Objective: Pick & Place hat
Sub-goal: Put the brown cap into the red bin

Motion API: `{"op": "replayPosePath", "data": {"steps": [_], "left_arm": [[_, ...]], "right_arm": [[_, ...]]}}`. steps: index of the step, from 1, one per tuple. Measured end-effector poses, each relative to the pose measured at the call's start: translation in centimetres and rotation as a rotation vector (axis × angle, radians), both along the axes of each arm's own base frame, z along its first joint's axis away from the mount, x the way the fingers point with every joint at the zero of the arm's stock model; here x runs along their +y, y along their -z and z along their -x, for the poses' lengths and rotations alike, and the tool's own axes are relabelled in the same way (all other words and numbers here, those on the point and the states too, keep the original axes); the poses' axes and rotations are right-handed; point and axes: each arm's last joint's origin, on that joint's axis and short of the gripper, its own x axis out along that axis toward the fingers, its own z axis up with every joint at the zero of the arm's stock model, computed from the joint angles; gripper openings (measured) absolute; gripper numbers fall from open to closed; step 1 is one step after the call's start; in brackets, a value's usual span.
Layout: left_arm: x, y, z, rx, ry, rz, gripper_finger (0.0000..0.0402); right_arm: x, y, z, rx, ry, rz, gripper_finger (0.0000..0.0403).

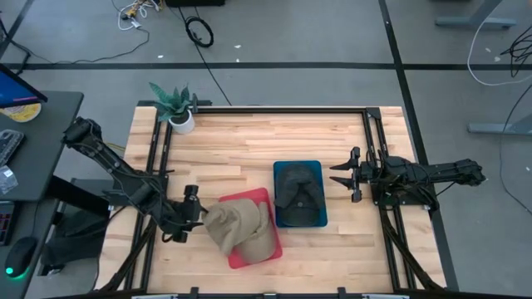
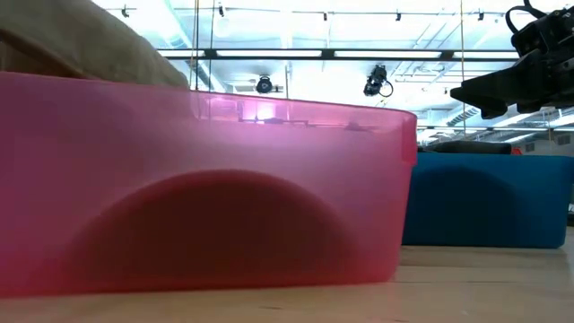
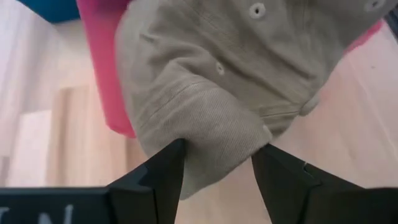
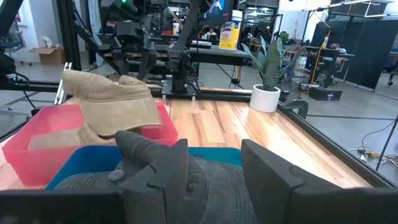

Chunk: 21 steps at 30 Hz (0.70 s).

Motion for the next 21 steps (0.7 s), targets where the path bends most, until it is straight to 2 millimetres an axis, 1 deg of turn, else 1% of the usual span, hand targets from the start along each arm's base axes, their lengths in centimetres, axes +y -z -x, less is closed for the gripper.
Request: {"op": "replayPosePath", "data": {"steps": [6, 8, 10, 14, 18, 21], "left_arm": [[0.2, 0.4, 0.4, 0.078, -0.039, 0.052, 0.0184], [0.3, 0.4, 0.4, 0.068, -0.065, 0.041, 0.0181], [0.3, 0.3, 0.2, 0.033, -0.088, 0.039, 0.0179], [-0.2, -0.4, -0.4, -0.057, -0.079, 0.080, 0.0176], [-0.8, -1.6, -1.3, -0.218, -0.092, 0.149, 0.0173], [-1.3, -2.7, -2.0, -0.322, -0.077, 0.226, 0.0157]], "right_arm": [[0.0, 0.0, 0.0, 0.000, 0.000, 0.000, 0.0155], [0.0, 0.0, 0.0, 0.000, 0.000, 0.000, 0.0155], [0.0, 0.0, 0.0, 0.000, 0.000, 0.000, 0.0155], [0.0, 0.0, 0.0, 0.000, 0.000, 0.000, 0.0155], [0.0, 0.0, 0.0, 0.000, 0.000, 0.000, 0.0155], [0.0, 0.0, 0.0, 0.000, 0.000, 0.000, 0.0155]]}}
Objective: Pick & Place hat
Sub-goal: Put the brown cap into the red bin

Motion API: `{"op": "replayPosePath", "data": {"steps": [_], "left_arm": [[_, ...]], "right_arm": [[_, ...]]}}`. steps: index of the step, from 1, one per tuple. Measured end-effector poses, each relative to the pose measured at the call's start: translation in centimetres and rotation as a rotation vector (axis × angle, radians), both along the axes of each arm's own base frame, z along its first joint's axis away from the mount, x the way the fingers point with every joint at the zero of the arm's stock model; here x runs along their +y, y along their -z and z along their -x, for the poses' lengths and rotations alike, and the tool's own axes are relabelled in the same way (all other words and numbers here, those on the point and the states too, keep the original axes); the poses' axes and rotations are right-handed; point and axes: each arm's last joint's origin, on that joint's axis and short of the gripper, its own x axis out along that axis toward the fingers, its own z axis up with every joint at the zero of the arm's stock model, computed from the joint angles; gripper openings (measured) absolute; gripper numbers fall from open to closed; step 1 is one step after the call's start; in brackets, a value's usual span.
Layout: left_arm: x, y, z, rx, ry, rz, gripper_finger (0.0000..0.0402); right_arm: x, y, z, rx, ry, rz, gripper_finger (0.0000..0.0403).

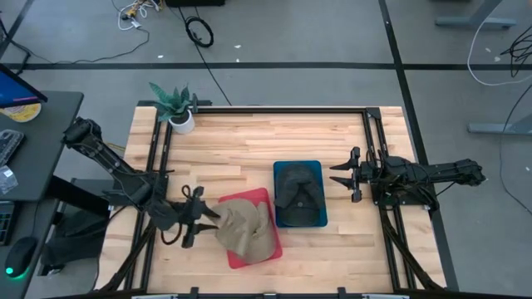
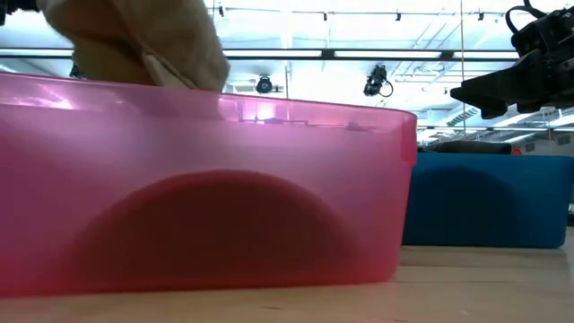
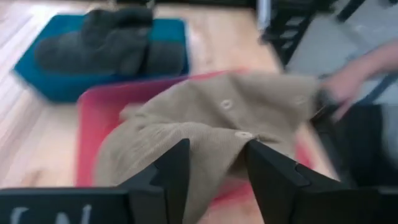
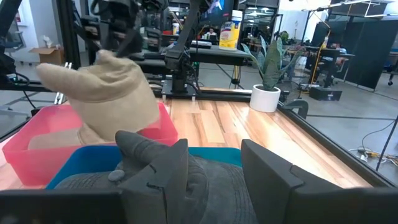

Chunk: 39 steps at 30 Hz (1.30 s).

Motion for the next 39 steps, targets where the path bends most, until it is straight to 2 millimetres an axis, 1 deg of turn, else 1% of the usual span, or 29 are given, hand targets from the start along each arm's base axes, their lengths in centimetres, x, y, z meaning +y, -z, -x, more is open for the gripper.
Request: {"op": "replayPosePath", "data": {"steps": [2, 5, 8, 11, 14, 17, 20, 22, 27, 31, 34, 39], "left_arm": [[-0.4, -0.2, -0.3, -0.027, 0.045, 0.017, 0.0141], [-0.7, -0.5, -0.6, -0.063, 0.058, 0.041, 0.0117], [-0.7, 0.4, -1.2, -0.027, 0.042, 0.017, 0.0094], [-1.1, 1.1, -1.7, 0.027, 0.082, 0.075, 0.0072], [-1.9, 2.0, -2.6, 0.060, 0.129, 0.146, 0.0053], [-2.6, 2.5, -3.4, 0.033, 0.171, 0.140, 0.0037], [-3.0, 2.8, -3.9, -0.013, 0.190, 0.097, 0.0018], [-3.1, 2.6, -4.1, -0.050, 0.202, 0.081, 0.0007], [-2.8, 1.4, -4.2, -0.168, 0.154, 0.003, 0.0004], [-2.5, 0.1, -4.5, -0.233, 0.057, -0.104, 0.0004], [-2.6, -1.0, -4.8, -0.266, 0.017, -0.166, 0.0004], [-2.4, -2.4, -5.1, -0.309, -0.091, -0.324, 0.0003]], "right_arm": [[0.0, 0.0, 0.0, 0.000, 0.000, 0.000, 0.0155], [0.0, 0.0, 0.0, -0.001, 0.000, 0.000, 0.0155], [0.0, 0.0, 0.0, 0.000, 0.000, 0.000, 0.0155], [0.0, 0.0, 0.0, 0.000, 0.000, 0.000, 0.0155], [0.0, 0.0, 0.0, -0.001, 0.000, 0.000, 0.0155], [0.0, 0.0, 0.0, 0.000, 0.000, 0.000, 0.0155], [0.0, 0.0, 0.0, 0.000, 0.000, 0.000, 0.0155], [0.0, 0.0, 0.0, 0.000, 0.000, 0.000, 0.0155], [0.0, 0.0, 0.0, 0.000, 0.000, 0.000, 0.0155], [0.0, 0.0, 0.0, 0.000, 0.000, 0.000, 0.0155], [0.0, 0.0, 0.0, 0.000, 0.000, 0.000, 0.0155], [0.0, 0.0, 0.0, 0.000, 0.000, 0.000, 0.0155]]}}
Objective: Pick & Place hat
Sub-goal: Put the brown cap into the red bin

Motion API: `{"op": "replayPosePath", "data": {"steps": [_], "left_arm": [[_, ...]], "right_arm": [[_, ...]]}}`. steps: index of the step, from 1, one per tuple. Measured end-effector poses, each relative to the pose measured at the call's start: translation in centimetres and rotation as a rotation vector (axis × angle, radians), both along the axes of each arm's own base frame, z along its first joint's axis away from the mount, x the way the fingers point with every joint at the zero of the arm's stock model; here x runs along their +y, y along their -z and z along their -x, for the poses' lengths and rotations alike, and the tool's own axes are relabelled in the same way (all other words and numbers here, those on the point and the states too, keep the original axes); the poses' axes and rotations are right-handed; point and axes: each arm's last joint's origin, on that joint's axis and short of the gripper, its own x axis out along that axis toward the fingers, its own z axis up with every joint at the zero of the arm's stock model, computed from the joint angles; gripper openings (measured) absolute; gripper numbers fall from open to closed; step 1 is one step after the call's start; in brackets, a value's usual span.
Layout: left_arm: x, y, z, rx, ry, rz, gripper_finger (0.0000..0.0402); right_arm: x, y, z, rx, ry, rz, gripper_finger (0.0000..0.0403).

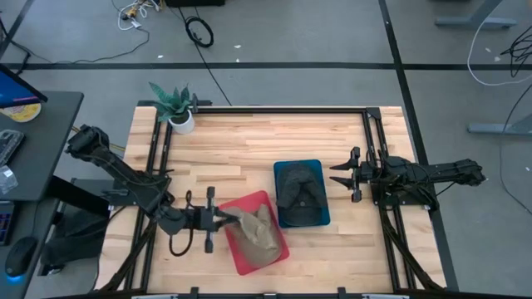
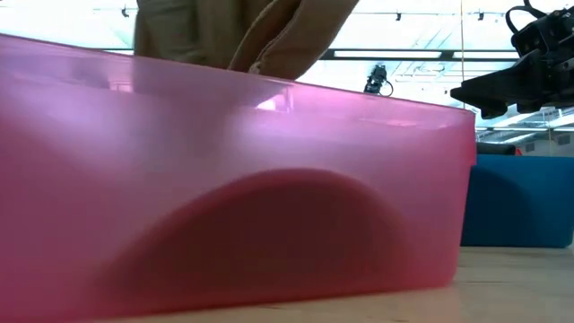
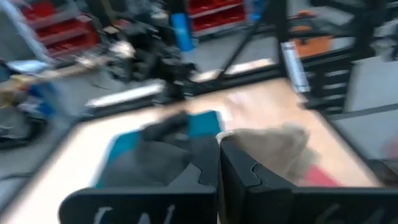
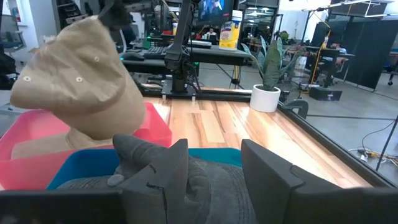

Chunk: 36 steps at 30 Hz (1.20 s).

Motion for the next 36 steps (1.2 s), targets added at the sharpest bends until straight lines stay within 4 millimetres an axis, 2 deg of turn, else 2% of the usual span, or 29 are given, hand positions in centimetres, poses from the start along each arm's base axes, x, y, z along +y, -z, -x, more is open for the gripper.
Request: {"op": "replayPosePath", "data": {"steps": [10, 13, 16, 20, 25, 28, 36], "left_arm": [[1.3, -1.3, -0.7, -0.040, -0.231, -0.168, 0.0003], [2.0, -1.7, -1.1, -0.063, -0.296, -0.159, 0.0003], [2.3, -1.8, -1.5, -0.088, -0.272, -0.086, 0.0002], [1.8, -0.5, -2.5, -0.072, -0.222, 0.030, 0.0002], [-0.1, 2.9, -3.8, 0.025, -0.080, 0.175, 0.0002], [-1.1, 4.2, -4.0, 0.071, -0.038, 0.213, 0.0002], [-2.5, 4.8, -3.1, 0.119, 0.015, 0.273, 0.0002]], "right_arm": [[0.0, 0.0, 0.0, 0.000, 0.000, 0.000, 0.0155], [0.0, 0.0, 0.0, 0.000, 0.000, 0.000, 0.0155], [0.0, 0.0, 0.0, 0.000, 0.000, 0.000, 0.0155], [0.0, 0.0, 0.0, 0.000, 0.000, 0.000, 0.0155], [0.0, 0.0, 0.0, 0.000, 0.000, 0.000, 0.0155], [0.0, 0.0, 0.0, 0.000, 0.000, 0.000, 0.0155], [0.0, 0.0, 0.0, 0.000, 0.000, 0.000, 0.0155]]}}
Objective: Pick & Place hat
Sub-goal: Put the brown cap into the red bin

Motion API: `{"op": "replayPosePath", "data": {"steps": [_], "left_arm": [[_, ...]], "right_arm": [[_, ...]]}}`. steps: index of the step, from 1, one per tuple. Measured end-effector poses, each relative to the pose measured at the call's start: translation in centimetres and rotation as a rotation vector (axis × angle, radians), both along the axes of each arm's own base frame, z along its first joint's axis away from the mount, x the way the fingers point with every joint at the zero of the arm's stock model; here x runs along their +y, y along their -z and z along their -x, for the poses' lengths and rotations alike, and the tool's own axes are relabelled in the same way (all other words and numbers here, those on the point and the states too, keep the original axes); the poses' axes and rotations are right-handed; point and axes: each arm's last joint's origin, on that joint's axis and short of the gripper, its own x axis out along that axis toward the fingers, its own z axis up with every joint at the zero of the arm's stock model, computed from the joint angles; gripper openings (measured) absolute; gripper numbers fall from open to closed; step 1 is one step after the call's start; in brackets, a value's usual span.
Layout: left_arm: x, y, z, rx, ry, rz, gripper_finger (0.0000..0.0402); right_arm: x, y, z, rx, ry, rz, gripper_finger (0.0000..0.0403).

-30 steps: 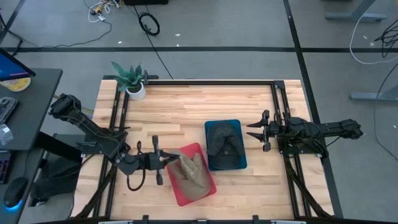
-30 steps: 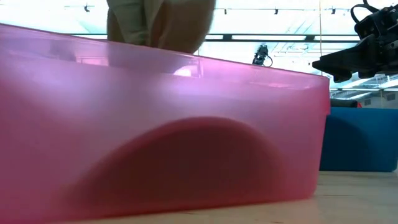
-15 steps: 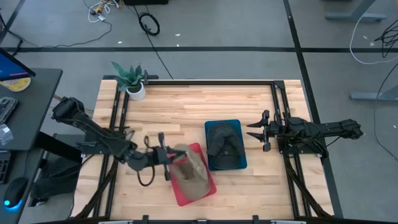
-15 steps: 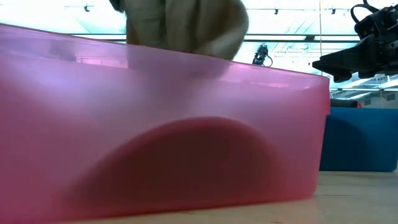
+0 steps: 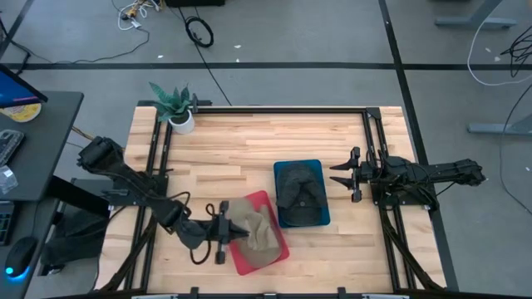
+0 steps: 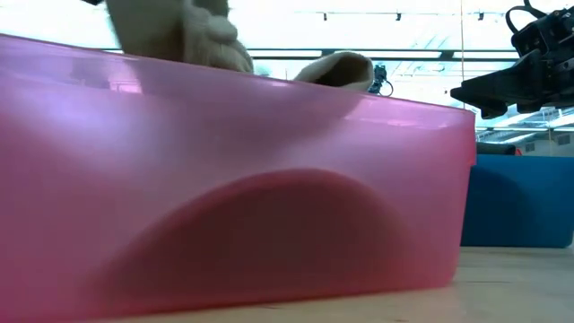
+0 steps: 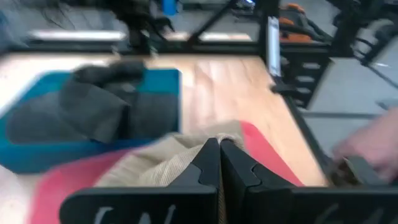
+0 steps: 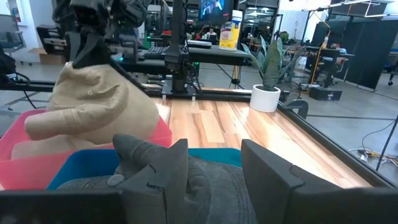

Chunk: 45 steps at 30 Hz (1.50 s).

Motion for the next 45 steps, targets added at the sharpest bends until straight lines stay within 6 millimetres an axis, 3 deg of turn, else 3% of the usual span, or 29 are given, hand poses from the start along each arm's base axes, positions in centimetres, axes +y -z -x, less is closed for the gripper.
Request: {"op": "replayPosePath", "data": {"steps": [5, 10, 25, 29, 38, 41, 45], "left_arm": [[0.0, 1.5, 0.5, 0.191, 0.075, 0.153, 0.0003], [0.5, 2.6, 1.1, 0.322, 0.012, 0.181, 0.0014], [2.3, 2.3, -0.4, 0.290, 0.030, 0.118, 0.0027], [2.5, 2.2, -0.8, 0.290, 0.097, 0.136, 0.0061], [1.6, 0.3, -1.2, 0.191, 0.359, 0.284, 0.0189], [1.8, -0.6, -0.7, 0.180, 0.390, 0.301, 0.0202], [2.6, -1.9, 0.7, 0.207, 0.346, 0.257, 0.0189]], "right_arm": [[0.0, 0.0, 0.0, 0.000, 0.000, 0.000, 0.0155], [0.0, 0.0, 0.0, 0.000, 0.000, 0.000, 0.0155], [0.0, 0.0, 0.0, 0.000, 0.000, 0.000, 0.0155], [0.0, 0.0, 0.0, 0.000, -0.001, 0.000, 0.0155], [0.0, 0.0, 0.0, 0.000, 0.000, 0.000, 0.0155], [0.0, 0.0, 0.0, 0.000, 0.000, 0.000, 0.0155], [0.0, 0.0, 0.0, 0.000, -0.001, 0.000, 0.0155]]}}
